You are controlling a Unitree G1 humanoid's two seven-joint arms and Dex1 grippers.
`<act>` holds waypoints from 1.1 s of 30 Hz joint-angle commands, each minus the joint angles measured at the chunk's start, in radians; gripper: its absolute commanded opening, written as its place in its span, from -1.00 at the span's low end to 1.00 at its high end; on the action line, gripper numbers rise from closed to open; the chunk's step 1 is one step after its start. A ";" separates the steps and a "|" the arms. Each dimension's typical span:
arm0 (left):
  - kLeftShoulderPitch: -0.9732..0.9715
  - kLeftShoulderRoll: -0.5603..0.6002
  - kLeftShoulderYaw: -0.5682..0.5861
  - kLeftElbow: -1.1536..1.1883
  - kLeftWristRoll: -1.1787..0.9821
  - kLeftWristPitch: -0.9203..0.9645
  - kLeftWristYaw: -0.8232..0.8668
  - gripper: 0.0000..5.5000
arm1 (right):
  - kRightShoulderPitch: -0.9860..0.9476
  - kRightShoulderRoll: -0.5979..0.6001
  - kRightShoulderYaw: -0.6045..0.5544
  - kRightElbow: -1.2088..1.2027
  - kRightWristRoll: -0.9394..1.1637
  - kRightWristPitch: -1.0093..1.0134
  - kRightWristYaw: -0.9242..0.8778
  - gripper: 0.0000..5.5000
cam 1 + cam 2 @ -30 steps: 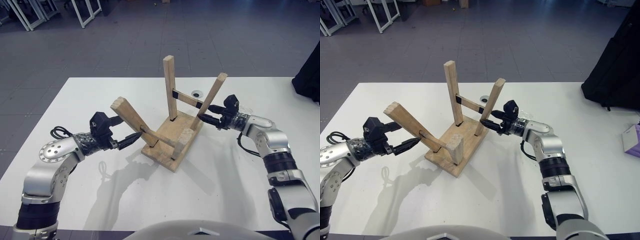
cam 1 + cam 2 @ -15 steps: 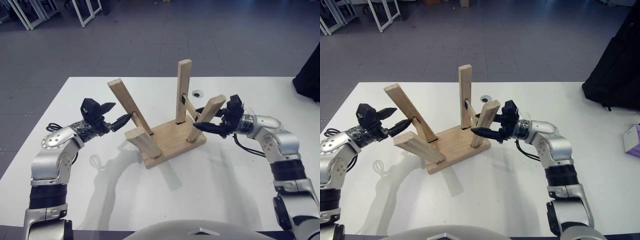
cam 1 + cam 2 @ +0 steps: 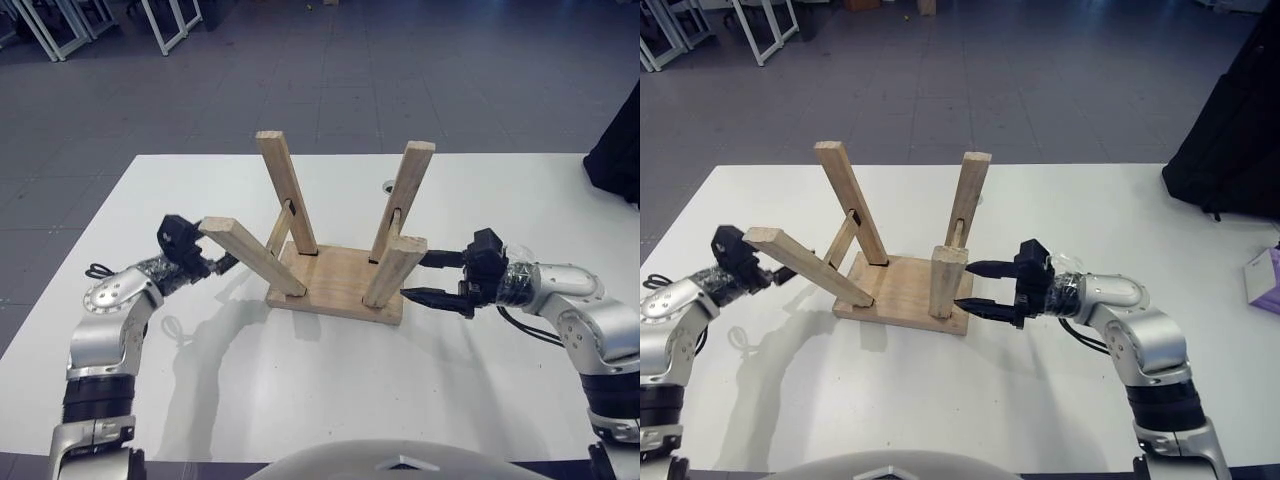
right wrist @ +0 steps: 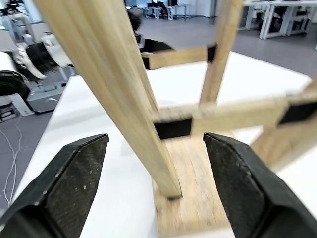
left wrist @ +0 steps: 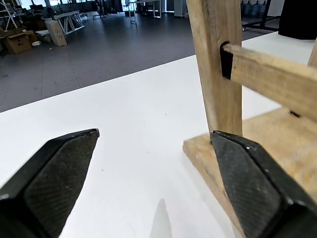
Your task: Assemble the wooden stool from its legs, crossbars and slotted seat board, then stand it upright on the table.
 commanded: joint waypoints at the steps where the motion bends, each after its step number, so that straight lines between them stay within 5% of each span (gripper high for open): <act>1: 0.140 0.134 -0.063 -0.021 0.015 -0.050 -0.243 0.52 | 0.013 0.005 0.119 0.074 -0.143 -0.107 -0.012 0.28; 18: -0.200 0.032 -0.238 0.174 0.003 -0.031 -0.435 0.52 | -0.080 0.110 0.223 0.265 -0.273 -0.278 -0.034 0.28; 25: -0.197 -0.015 -0.260 0.220 0.006 -0.063 -0.450 0.13 | -0.099 0.117 0.219 0.329 -0.291 -0.327 -0.014 0.29; 33: -0.197 -0.025 -0.263 0.236 0.016 -0.080 -0.457 -0.36 | -0.151 0.138 0.212 0.415 -0.273 -0.385 0.051 -0.29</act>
